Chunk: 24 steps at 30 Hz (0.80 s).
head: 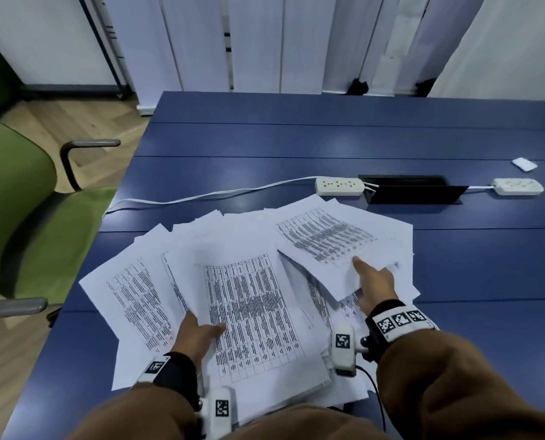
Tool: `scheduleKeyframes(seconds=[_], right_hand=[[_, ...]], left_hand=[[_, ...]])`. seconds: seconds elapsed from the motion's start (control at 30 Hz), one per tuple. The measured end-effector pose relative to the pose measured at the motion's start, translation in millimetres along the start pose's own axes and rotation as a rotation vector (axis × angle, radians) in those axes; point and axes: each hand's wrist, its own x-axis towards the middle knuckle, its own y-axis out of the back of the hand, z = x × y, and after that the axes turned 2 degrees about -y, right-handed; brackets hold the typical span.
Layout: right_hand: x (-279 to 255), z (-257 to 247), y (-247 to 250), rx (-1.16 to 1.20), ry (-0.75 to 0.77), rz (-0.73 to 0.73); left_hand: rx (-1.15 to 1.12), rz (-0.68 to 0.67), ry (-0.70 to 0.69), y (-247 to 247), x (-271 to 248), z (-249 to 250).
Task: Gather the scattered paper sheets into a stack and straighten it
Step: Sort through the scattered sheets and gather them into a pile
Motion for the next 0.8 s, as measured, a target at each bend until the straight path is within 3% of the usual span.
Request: scheduleKeyframes(seconds=[0.13, 0.23, 0.33, 0.5, 0.57, 0.67, 0.8], right_hand=[[-23, 13, -11, -0.031, -0.175, -0.247], [-30, 44, -11, -0.11, -0.352, -0.32], [-33, 59, -8, -0.223, -0.427, -0.361], [-41, 57, -4, -0.603, -0.371, -0.552], [-43, 56, -4, -0.617, -0.346, -0.59], [-35, 51, 2, -0.46, -0.287, -0.542], [-38, 42, 9, -0.704, -0.25, -0.626]], left_hand=[[-0.025, 0.045, -0.038, -12, -4, 6], [-0.003, 0.107, -0.038, -19, -5, 9], [-0.05, 0.133, -0.078, -24, -8, 12], [-0.122, 0.073, -0.061, -30, -12, 16], [-0.1, 0.093, -0.069, -28, -7, 12], [-0.152, 0.127, -0.061, -25, -9, 12], [-0.115, 0.089, -0.047, -26, -10, 11]])
